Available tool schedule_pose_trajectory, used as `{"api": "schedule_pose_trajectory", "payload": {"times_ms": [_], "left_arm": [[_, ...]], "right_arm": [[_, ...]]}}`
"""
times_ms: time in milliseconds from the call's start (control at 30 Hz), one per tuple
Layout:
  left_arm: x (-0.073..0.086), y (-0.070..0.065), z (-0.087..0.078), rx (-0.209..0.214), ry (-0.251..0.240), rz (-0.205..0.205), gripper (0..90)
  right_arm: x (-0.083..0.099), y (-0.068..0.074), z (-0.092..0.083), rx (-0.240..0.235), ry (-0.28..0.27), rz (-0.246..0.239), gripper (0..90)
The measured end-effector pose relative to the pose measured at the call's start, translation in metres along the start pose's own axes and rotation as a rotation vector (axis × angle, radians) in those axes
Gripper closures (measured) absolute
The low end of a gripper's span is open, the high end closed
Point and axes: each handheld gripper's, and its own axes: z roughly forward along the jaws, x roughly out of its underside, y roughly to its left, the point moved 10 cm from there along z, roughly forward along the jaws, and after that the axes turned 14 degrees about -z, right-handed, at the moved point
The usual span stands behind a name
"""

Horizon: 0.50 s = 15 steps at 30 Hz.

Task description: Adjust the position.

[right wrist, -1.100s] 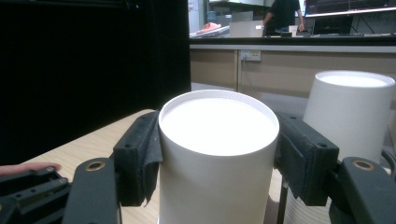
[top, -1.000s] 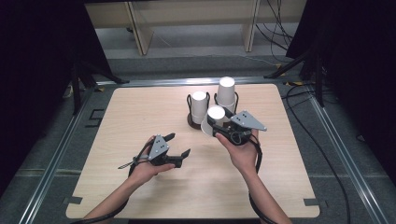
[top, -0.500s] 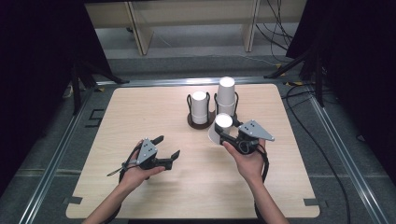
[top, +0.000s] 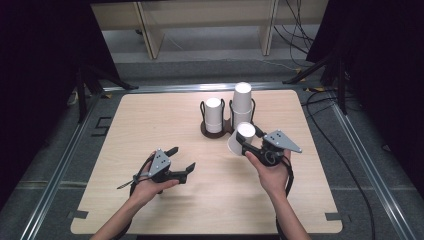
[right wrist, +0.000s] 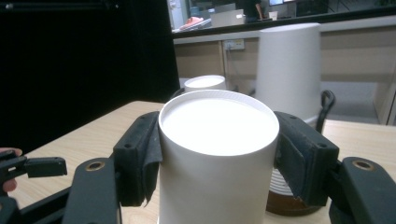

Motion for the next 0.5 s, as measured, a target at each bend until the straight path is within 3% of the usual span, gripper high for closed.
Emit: {"api": "schedule_pose_trajectory", "payload": {"times_ms": [67,133,167,200,267,333,367,433,500], "left_arm": [[-0.001,-0.002,0.001,0.002,0.003,0.001,14.0],[-0.004,-0.005,0.005,0.015,-0.012,0.0,14.0],[-0.003,-0.005,0.005,0.007,0.006,0.008,14.0],[-0.004,-0.006,0.007,0.013,-0.004,0.004,14.0],[-0.005,-0.008,0.01,0.017,0.002,0.003,14.0],[-0.005,-0.011,0.014,0.03,0.001,-0.002,14.0],[-0.006,-0.013,0.017,0.04,-0.006,-0.003,14.0],[-0.005,-0.016,0.02,0.05,0.007,-0.006,14.0],[-0.005,-0.019,0.024,0.062,0.006,-0.001,14.1]], "right_arm": [[0.001,-0.004,-0.001,0.007,0.0,0.0,36.0],[0.003,-0.01,-0.004,0.016,0.001,0.037,35.9],[0.004,-0.011,-0.006,0.01,-0.001,0.064,35.9],[0.004,-0.016,-0.006,0.025,-0.002,0.055,35.9],[0.006,-0.019,-0.009,0.012,-0.008,0.105,36.0],[0.01,-0.026,-0.011,0.03,-0.002,0.137,35.9],[0.012,-0.028,-0.013,0.027,0.002,0.185,35.9],[0.014,-0.031,-0.013,0.028,0.001,0.192,35.9],[0.016,-0.032,-0.014,0.022,0.002,0.24,35.9]]}}
